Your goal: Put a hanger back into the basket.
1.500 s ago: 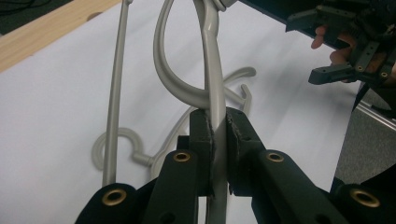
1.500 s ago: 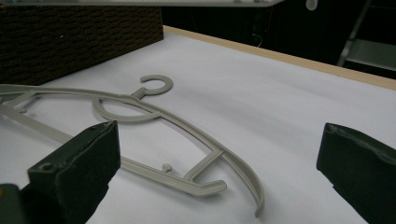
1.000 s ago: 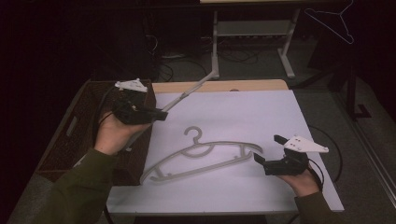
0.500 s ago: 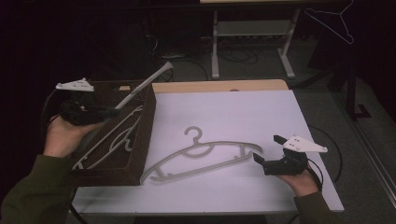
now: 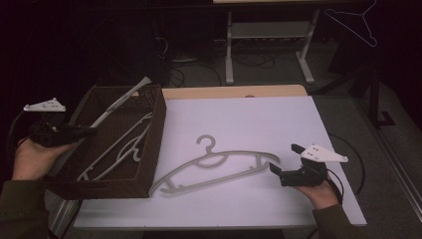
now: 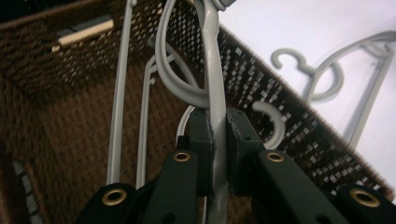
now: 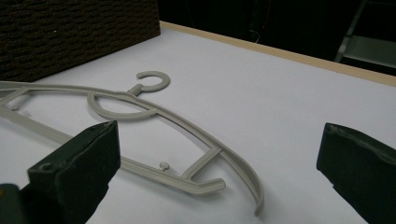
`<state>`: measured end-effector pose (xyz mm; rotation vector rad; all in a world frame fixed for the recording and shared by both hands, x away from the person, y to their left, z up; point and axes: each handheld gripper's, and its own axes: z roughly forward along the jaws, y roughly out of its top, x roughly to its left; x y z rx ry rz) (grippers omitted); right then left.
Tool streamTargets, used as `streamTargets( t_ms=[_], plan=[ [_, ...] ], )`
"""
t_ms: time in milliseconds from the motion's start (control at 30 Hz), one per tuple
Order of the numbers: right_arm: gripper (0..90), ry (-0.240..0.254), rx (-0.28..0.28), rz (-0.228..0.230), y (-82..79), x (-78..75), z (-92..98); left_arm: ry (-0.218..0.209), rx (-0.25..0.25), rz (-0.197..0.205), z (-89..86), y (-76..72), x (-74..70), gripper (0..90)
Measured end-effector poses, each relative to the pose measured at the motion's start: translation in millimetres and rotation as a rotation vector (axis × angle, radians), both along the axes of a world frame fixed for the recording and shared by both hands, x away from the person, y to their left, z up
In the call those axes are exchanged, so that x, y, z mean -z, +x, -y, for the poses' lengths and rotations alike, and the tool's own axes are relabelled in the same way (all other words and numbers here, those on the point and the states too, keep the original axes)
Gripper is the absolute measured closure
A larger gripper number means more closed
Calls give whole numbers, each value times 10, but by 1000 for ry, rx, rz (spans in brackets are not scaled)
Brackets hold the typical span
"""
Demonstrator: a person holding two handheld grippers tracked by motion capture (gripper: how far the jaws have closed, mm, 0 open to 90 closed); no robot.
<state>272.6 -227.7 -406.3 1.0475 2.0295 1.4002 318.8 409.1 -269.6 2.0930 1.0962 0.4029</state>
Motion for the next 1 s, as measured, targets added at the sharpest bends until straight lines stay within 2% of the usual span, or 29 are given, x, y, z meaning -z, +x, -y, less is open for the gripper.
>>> streamTargets(
  t_ms=[233, 467, 533, 700, 767, 967, 1000],
  plan=[
    [0, 0, 1, 0, 2, 0, -7, -13, 17, -25, -71, -7, 119, 825],
    [0, 4, 6, -5, 0, 2, 3, 50, 66, -59, 43, 30, 201, 825],
    [0, 4, 4, -2, -1, 0, 4, 65, 79, -82, 78, 92, 290, 825],
    [0, 5, 8, -7, -1, 2, 9, 85, 87, -100, 85, 177, 422, 825],
    [0, 2, 7, -5, 1, 5, 15, 109, 87, -106, 79, 213, 477, 825],
    [0, 1, 8, -5, 2, 10, 14, 104, 88, -124, 11, 301, 630, 824],
    [0, 1, 8, -6, 1, 9, 13, 91, 90, -126, -4, 307, 649, 824]
  ],
)
